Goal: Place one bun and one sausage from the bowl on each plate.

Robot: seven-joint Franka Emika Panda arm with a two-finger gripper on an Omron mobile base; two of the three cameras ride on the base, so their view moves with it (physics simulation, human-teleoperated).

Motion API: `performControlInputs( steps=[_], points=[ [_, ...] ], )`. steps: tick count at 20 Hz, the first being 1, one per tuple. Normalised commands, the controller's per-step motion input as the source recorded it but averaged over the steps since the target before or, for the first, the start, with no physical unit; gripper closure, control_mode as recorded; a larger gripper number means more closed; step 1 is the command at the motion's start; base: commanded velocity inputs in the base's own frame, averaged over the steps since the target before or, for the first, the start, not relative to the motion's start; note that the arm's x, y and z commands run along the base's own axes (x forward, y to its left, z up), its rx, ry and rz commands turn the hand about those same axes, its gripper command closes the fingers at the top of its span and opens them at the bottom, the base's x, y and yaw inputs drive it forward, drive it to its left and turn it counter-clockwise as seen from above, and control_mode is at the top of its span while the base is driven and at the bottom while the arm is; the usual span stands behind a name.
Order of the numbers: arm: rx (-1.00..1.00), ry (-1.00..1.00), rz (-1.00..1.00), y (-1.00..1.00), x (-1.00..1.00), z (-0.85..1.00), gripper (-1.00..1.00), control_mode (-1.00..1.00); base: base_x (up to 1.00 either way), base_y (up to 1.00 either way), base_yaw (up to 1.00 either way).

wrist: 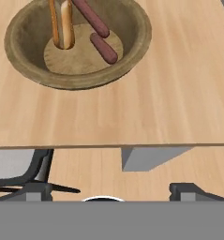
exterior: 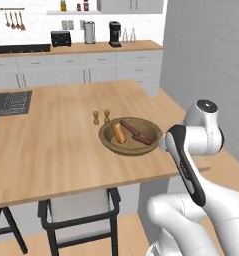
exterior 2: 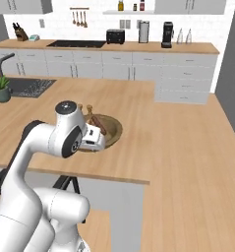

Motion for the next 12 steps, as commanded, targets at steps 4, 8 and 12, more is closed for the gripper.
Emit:
performControlInputs(
  steps=[4, 8, 12],
  points=[
    [0.00, 0.00, 0.00, 0.00, 0.00, 0.00, -1.00, 1.00, 0.30, -0.07, 0.08],
    [0.00, 0.00, 0.00, 0.00, 0.13, 0.04, -1.00, -1.00, 0.07, 0.00, 0.00],
    [-0.02, 0.03, 0.13, 0.11, 0.98, 0.42, -1.00, -1.00, 0.00, 0.00, 0.00]
  ],
)
